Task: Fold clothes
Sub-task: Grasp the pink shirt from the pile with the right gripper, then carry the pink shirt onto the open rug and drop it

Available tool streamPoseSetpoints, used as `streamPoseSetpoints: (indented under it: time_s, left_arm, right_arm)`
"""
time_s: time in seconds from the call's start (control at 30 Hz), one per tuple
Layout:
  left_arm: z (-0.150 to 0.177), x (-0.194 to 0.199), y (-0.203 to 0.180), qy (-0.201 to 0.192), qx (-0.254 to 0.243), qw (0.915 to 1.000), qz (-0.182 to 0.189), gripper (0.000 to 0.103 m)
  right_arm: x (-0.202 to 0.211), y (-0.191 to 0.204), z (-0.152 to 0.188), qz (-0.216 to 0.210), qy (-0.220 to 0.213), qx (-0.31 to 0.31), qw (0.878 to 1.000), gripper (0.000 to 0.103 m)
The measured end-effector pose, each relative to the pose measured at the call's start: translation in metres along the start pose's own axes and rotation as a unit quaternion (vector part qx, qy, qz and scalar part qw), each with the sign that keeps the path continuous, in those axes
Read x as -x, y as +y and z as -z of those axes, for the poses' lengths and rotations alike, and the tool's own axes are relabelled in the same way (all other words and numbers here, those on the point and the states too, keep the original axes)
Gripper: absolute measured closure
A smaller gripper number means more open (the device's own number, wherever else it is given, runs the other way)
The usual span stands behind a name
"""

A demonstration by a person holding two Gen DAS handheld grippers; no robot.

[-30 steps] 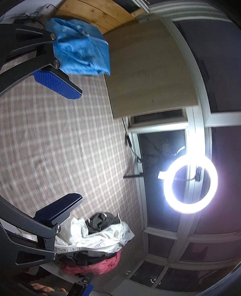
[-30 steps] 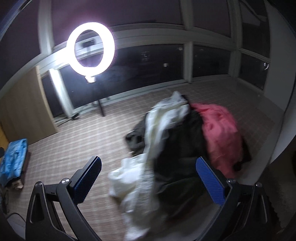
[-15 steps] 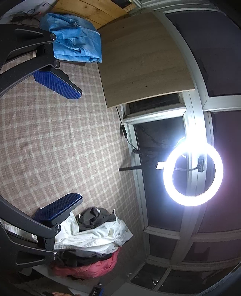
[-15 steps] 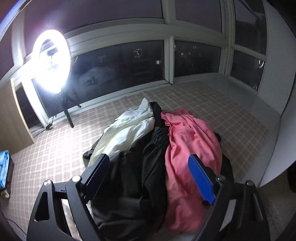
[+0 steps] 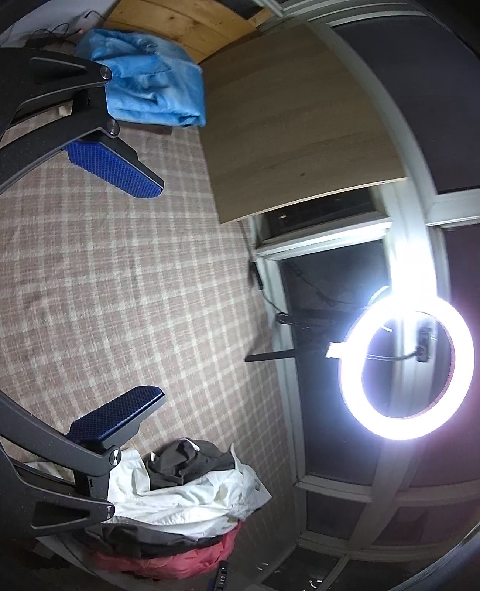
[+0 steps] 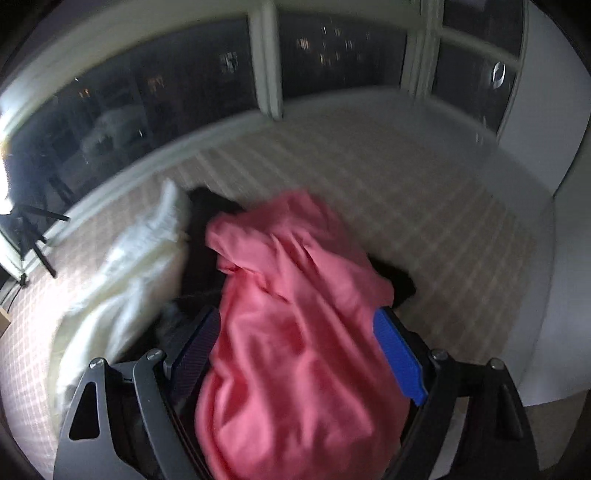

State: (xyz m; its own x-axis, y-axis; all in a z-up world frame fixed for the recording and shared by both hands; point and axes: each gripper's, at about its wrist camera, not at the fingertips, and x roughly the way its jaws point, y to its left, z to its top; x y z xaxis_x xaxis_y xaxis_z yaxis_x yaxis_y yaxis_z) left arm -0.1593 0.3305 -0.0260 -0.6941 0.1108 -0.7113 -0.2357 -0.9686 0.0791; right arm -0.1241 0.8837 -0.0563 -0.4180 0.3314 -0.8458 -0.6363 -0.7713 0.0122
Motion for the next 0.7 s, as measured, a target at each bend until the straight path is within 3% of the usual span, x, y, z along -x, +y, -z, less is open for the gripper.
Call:
streamPoseSetpoints:
  time_s: [0.13, 0.17, 0.2, 0.23, 0.37, 0.5, 0.6, 0.7]
  left_arm:
    - [0.002, -0.010, -0.006, 0.015, -0.004, 0.9999, 0.004, 0.001]
    - [0.002, -0.010, -0.007, 0.015, -0.007, 0.9999, 0.003, 0.001]
    - [0.002, -0.009, -0.007, 0.013, -0.009, 0.9999, 0.001, 0.001]
    - [0.002, -0.008, -0.007, 0.011, -0.011, 0.9999, -0.001, 0.001]
    - [0.002, -0.005, 0.001, 0.009, -0.002, 1.0000, -0.004, 0.001]
    - [0.006, 0.000, 0.014, 0.006, 0.011, 0.9999, -0.003, 0.001]
    - [0.011, 0.005, 0.023, 0.002, 0.014, 0.9999, 0.003, 0.001]
    - [0.015, 0.013, 0.033, -0.006, 0.017, 0.9998, 0.007, 0.001]
  right_arm:
    - [-0.029, 0.000, 0.006, -0.012, 0.027, 0.013, 0.999, 0.021]
    - [-0.029, 0.001, 0.007, -0.015, 0.025, 0.020, 0.999, 0.030]
    - [-0.030, 0.002, 0.009, -0.019, 0.022, 0.027, 0.999, 0.067]
    - [-0.029, 0.002, 0.010, -0.022, 0.021, 0.032, 0.999, 0.089]
    - [0.011, -0.010, 0.006, -0.049, -0.016, 0.006, 0.999, 0.092]
    - [0.081, -0.021, -0.001, -0.082, -0.083, -0.018, 0.993, 0.094]
    - [0.143, -0.016, -0.011, -0.095, -0.146, -0.016, 0.984, 0.094]
    - [0.224, 0.004, -0.012, -0.137, -0.213, 0.002, 0.967, 0.094]
